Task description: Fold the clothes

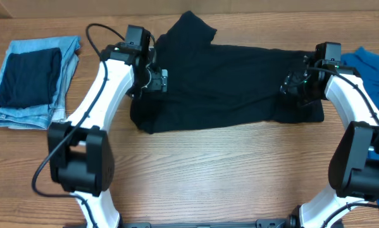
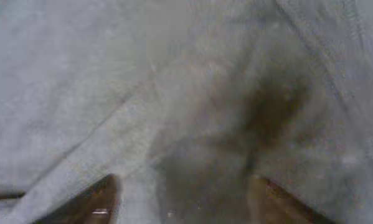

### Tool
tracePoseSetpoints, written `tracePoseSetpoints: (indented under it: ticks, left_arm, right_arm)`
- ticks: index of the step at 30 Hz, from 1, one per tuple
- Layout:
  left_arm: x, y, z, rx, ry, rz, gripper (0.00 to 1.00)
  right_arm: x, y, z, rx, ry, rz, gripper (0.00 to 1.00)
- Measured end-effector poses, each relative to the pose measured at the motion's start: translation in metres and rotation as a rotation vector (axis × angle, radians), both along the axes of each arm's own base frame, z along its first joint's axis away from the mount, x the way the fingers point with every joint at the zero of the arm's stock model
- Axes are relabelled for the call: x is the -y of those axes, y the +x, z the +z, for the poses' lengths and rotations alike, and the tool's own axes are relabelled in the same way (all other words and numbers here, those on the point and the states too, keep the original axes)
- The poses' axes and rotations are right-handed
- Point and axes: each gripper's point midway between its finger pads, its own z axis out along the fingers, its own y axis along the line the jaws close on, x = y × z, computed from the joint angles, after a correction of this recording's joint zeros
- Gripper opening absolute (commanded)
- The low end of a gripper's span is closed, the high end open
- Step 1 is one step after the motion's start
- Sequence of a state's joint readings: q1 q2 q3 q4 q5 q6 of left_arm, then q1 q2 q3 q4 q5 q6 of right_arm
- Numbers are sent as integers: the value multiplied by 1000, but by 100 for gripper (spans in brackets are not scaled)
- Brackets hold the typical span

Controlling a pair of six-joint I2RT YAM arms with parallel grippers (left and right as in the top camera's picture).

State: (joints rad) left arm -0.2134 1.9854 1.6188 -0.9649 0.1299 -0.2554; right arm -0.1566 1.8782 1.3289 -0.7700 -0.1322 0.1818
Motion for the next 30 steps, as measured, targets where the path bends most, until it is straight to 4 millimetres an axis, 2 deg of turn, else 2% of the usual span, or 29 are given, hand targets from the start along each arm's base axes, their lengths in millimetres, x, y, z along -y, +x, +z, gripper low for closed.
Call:
tracePoseSetpoints:
  ticks: [1, 2, 4, 11, 14, 22, 26, 30]
  left_arm:
    - [3, -2, -9, -28, -14, 1, 82]
    - [6, -3, -20, -59, -29, 4, 83]
    - [10, -6, -34, -101, -49, 15, 85]
    - [13, 2, -34, -80, -81, 36, 86]
    - [12, 3, -34, -80, -80, 41, 86]
    - [-2, 10, -38, -50, 3, 74, 78]
    - [-3, 10, -59, -82, 17, 79, 68]
    - [-3, 10, -76, -108, 18, 86, 68]
  right_arm:
    - [1, -2, -1, -9, -6, 3, 28]
    - [1, -4, -1, -15, -13, 11, 22]
    - [3, -12, -4, -49, -27, 16, 20]
    - [9, -15, -5, -68, -64, 6, 4]
    - [13, -15, -12, -55, -85, -1, 4]
    - [12, -31, -44, -71, -92, -3, 4]
    - [12, -36, -52, -71, -92, -3, 4]
    - [12, -35, -52, -68, -92, -4, 4]
